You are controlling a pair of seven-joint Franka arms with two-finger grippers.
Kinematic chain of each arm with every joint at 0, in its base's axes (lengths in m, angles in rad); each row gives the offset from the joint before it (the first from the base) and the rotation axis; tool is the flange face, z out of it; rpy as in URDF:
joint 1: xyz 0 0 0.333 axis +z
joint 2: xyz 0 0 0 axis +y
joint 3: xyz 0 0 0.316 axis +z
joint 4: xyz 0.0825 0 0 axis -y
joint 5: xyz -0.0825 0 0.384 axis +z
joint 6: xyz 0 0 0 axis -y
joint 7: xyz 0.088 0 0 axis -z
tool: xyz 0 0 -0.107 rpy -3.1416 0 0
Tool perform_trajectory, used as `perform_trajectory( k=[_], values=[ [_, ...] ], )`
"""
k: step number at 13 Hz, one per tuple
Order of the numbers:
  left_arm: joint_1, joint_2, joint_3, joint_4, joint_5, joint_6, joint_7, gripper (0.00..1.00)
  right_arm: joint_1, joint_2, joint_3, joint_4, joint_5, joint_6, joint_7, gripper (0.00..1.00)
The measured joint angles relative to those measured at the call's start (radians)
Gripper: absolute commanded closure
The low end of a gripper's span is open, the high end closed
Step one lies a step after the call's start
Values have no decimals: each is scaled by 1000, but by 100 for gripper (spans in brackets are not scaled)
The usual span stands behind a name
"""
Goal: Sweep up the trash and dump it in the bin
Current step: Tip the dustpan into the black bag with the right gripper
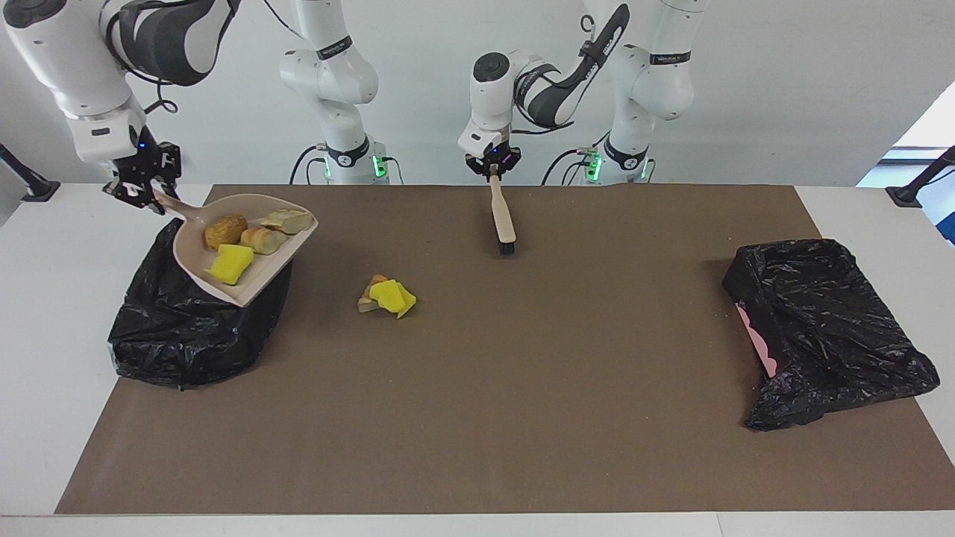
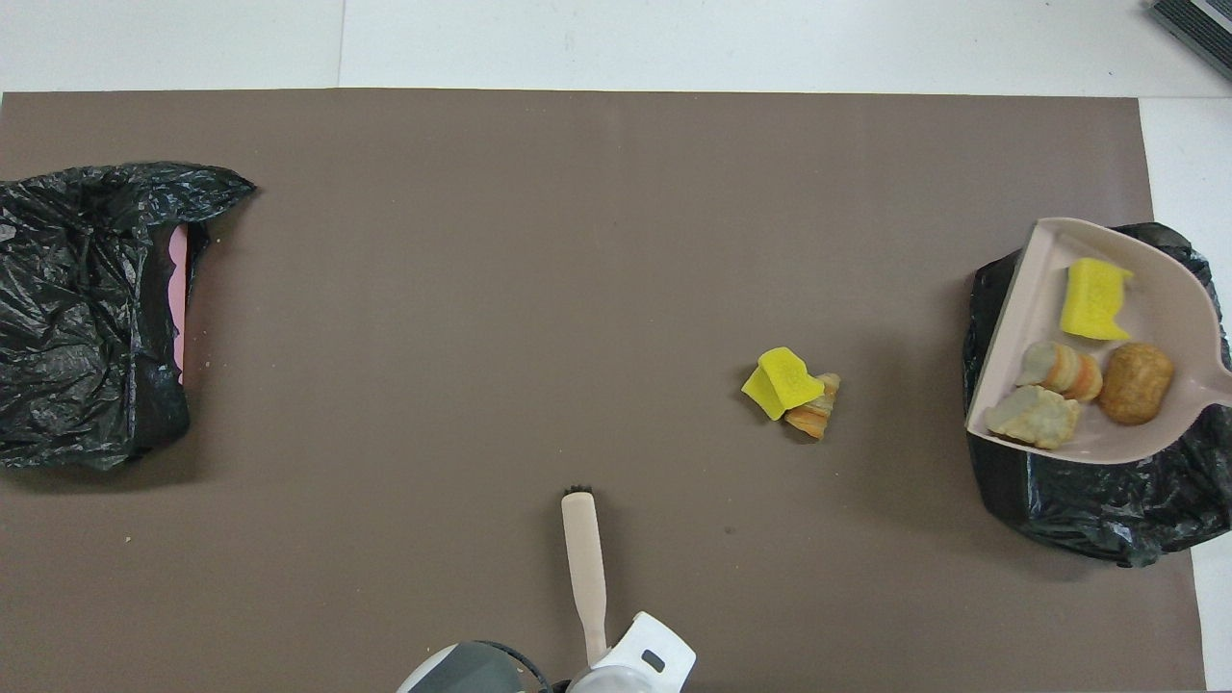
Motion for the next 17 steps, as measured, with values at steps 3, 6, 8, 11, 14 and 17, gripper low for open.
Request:
perform_trajectory(
  k=[3, 6, 8, 11, 14, 17],
  values=[
    [-17, 11, 0, -5, -2, 4, 16, 59, -82, 5, -3, 13, -88, 57, -77, 100],
    [-17, 11, 6, -3, -2, 5, 26, 30, -109, 37, -26, 16, -183, 162, -131, 100],
    [-12, 11, 15, 10, -3, 7, 27, 13, -105, 62, -23, 15, -296, 218, -131, 100],
    [73, 12, 30, 88, -3, -11, 79, 0, -75, 100, -16, 1, -429, 262, -127, 100],
    [193, 31, 40, 206, -2, -101, 255, 0, -31, 107, -14, -20, -519, 275, -117, 100],
    [327, 56, 44, 305, 57, -151, 399, 0, 7, 102, -13, -41, -590, 295, -117, 100]
  ],
)
